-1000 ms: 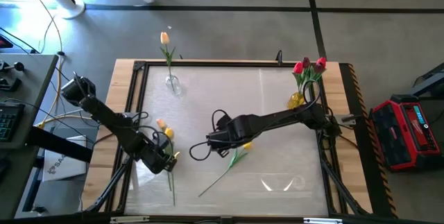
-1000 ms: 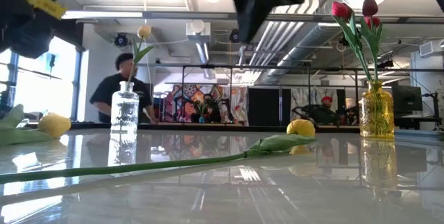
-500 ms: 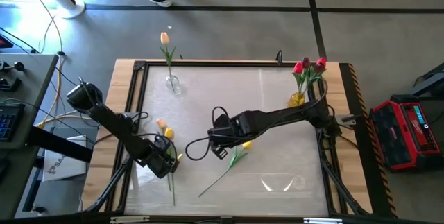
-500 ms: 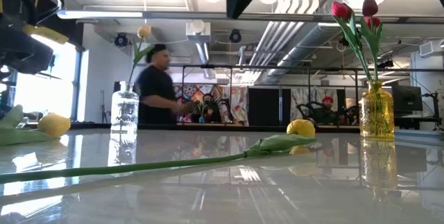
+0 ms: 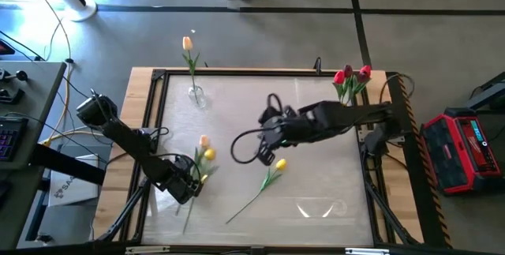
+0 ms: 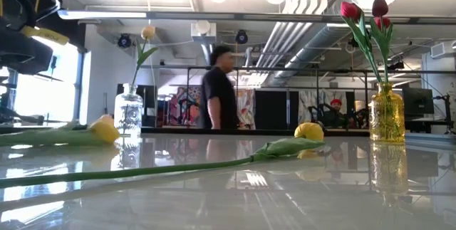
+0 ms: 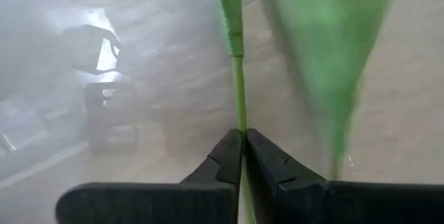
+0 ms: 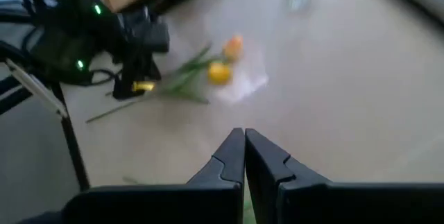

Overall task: Sort flowers into vase by color
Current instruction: Put the light pink tulip into the transparent vase

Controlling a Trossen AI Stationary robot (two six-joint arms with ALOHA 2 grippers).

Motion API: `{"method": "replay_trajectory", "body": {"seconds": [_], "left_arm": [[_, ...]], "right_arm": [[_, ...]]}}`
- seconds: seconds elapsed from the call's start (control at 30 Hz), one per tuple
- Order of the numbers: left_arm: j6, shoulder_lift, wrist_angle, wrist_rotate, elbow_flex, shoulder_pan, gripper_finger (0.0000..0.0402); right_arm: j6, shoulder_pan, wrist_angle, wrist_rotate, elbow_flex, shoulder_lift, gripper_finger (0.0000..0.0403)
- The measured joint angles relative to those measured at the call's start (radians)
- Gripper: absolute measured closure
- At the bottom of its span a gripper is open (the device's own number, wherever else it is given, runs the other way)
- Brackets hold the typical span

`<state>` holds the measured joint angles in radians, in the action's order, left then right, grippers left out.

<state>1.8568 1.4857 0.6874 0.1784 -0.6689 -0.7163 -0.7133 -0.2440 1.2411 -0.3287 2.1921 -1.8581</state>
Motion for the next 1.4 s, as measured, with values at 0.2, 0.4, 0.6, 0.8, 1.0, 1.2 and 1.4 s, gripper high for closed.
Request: {"method": "replay_trajectory", "body": {"seconds": [0.2, 0.4, 0.6, 0.8, 1.0, 1.2, 1.4], "left_arm": [[-0.002, -0.053, 0.047, 0.121, 0.006, -0.005, 0.0401], [-0.03, -0.088, 0.164, 0.166, -0.054, 0.004, 0.0401], [-0.101, -0.125, 0.23, 0.245, -0.128, 0.007, 0.0401], [-0.199, -0.165, 0.243, 0.397, -0.2, 0.029, 0.0401], [-0.395, -0.206, 0.234, 0.586, -0.295, 0.067, 0.0401], [-0.597, -0.23, 0.235, 0.645, -0.373, 0.111, 0.0401], [-0.722, -0.252, 0.232, 0.712, -0.429, 0.131, 0.0401]], "right_arm": [[0.141, 0.001, 0.002, -0.038, 0.0, 0.111, 0.0403], [0.199, -0.007, 0.0, -0.095, 0.0, 0.19, 0.0403], [0.293, -0.009, -0.034, -0.097, 0.0, 0.256, 0.0403], [0.503, -0.021, -0.165, 0.044, -0.001, 0.324, 0.0403], [0.584, -0.015, -0.206, 0.039, -0.002, 0.373, 0.0403], [0.644, -0.008, -0.309, 0.098, -0.023, 0.382, 0.0403], [0.657, 0.012, -0.427, 0.145, -0.167, 0.401, 0.0403]]}}
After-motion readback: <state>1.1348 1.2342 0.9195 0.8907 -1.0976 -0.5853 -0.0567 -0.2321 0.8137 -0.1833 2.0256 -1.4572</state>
